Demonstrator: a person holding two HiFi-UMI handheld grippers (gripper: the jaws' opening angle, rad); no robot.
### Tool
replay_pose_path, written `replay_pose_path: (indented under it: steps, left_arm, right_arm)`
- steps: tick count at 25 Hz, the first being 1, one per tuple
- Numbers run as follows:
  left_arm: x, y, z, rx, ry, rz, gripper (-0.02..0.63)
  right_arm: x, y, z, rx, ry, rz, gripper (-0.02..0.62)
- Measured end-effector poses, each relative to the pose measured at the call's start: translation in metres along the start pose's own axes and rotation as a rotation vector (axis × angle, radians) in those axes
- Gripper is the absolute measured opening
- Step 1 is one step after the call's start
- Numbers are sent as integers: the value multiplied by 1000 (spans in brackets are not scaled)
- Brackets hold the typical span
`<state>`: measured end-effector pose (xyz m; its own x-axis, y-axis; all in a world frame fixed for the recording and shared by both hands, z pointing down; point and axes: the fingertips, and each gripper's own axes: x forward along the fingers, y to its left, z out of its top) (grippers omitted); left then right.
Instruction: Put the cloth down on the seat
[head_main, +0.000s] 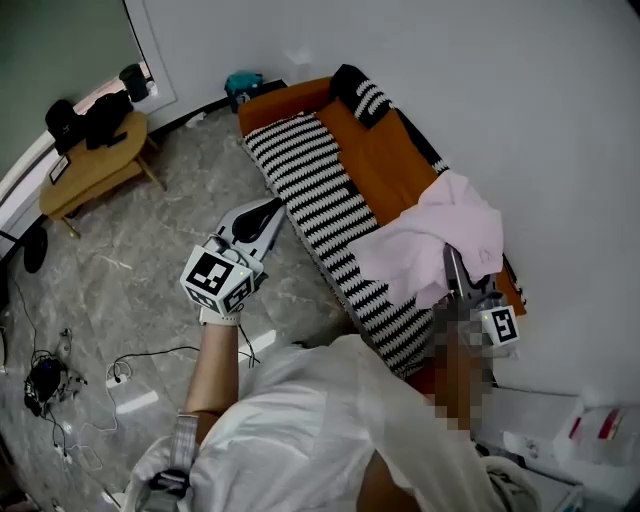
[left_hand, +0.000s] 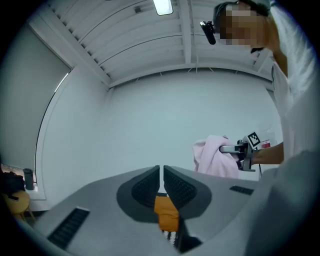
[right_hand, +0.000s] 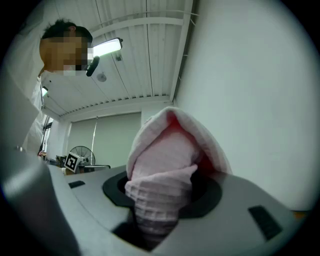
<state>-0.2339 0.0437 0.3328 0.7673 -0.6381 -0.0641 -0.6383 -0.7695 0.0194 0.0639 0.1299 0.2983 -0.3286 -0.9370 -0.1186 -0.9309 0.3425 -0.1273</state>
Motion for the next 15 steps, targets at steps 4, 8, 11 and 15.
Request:
replay_pose_path:
  steps: [4, 8, 11, 15]
  left_arm:
    - [-4, 1, -2, 1, 4, -8, 35]
    - [-15, 3, -9, -5, 26, -13, 35]
    - [-27, 9, -12, -18, 36, -13, 35]
    - [-35, 14, -17, -29, 42, -19, 35]
  right_arm:
    - [-1, 3, -1, 2, 6, -2, 198]
    - [0, 8, -7, 12, 21, -2, 206]
    - [0, 12, -12, 29, 23, -16, 207]
    - [3, 13, -18, 60, 24, -27, 207]
